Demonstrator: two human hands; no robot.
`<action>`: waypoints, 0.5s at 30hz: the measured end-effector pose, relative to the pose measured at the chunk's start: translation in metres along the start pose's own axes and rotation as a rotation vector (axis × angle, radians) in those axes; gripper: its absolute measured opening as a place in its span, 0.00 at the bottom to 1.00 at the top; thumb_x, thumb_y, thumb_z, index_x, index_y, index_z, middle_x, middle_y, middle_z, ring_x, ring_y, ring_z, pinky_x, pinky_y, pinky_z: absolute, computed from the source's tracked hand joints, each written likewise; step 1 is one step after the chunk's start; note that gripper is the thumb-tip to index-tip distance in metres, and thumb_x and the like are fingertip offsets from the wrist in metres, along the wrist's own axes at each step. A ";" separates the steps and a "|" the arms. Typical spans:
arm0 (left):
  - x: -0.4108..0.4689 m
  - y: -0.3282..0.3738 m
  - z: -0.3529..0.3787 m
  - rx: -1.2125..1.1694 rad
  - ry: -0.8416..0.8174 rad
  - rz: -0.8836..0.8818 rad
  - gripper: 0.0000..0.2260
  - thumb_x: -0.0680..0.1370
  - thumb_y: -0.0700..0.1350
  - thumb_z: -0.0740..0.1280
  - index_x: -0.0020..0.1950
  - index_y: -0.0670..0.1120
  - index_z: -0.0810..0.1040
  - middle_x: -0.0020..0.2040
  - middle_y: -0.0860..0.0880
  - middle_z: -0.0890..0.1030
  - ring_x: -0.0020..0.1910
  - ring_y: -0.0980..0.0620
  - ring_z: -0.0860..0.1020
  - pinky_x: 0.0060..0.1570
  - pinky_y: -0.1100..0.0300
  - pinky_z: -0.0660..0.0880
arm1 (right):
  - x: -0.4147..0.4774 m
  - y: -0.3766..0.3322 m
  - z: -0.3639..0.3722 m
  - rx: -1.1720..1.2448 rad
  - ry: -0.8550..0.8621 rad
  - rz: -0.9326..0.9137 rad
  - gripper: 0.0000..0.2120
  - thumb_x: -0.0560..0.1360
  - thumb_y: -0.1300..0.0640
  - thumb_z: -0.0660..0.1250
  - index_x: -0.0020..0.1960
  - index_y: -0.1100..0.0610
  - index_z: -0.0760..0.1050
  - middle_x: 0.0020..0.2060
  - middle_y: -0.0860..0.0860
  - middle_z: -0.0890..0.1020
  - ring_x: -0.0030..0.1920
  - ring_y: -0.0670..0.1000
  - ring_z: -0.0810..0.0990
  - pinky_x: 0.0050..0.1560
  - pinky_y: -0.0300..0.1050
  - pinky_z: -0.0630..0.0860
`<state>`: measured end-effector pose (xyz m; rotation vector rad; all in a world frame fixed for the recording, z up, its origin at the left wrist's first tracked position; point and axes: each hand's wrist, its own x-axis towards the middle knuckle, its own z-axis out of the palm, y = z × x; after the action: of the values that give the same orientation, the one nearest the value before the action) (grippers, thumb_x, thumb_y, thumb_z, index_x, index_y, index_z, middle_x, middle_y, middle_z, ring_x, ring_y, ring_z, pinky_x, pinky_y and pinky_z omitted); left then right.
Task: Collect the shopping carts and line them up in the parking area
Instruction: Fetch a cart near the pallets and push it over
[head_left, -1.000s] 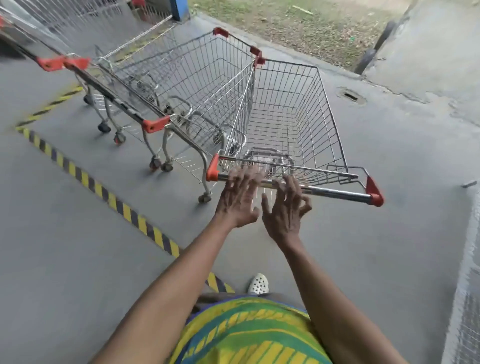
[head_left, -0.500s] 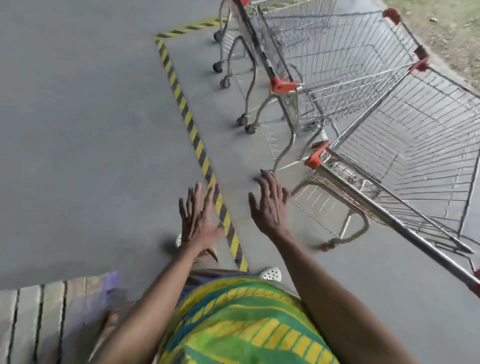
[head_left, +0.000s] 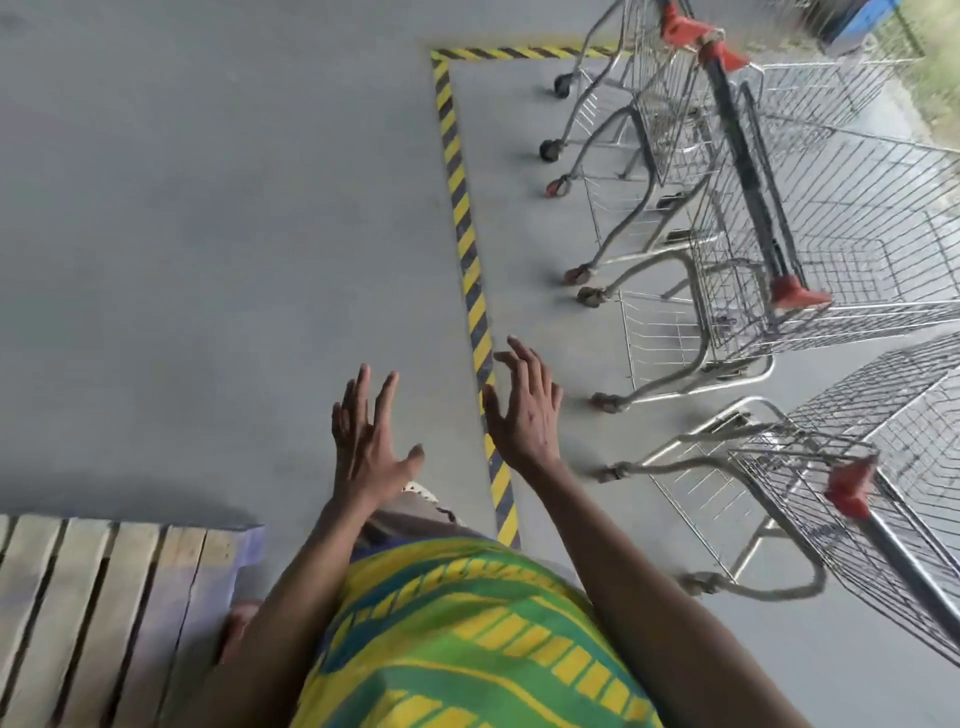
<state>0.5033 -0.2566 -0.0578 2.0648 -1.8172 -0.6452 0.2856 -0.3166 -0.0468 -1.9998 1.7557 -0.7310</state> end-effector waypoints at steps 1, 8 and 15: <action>0.011 -0.012 -0.014 -0.030 0.016 -0.008 0.47 0.68 0.55 0.72 0.83 0.53 0.54 0.83 0.45 0.45 0.81 0.40 0.49 0.77 0.37 0.52 | 0.013 -0.014 0.008 0.034 -0.007 0.001 0.18 0.80 0.51 0.64 0.68 0.52 0.72 0.75 0.49 0.70 0.74 0.55 0.69 0.65 0.53 0.68; 0.074 -0.084 -0.093 -0.297 0.160 -0.147 0.38 0.71 0.56 0.67 0.80 0.50 0.64 0.80 0.45 0.61 0.78 0.45 0.59 0.75 0.49 0.59 | 0.103 -0.095 0.049 0.288 -0.179 0.065 0.18 0.78 0.51 0.66 0.66 0.54 0.74 0.61 0.47 0.80 0.60 0.51 0.77 0.59 0.50 0.74; 0.140 -0.162 -0.143 -0.526 0.278 -0.431 0.31 0.75 0.46 0.76 0.76 0.52 0.70 0.72 0.48 0.74 0.70 0.49 0.70 0.70 0.58 0.65 | 0.196 -0.143 0.133 0.379 -0.409 0.106 0.13 0.80 0.53 0.70 0.63 0.49 0.74 0.55 0.43 0.84 0.55 0.43 0.83 0.50 0.47 0.80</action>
<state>0.7278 -0.3804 -0.0374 2.0449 -0.9272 -0.7918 0.4962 -0.4963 -0.0414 -1.6464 1.3569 -0.5251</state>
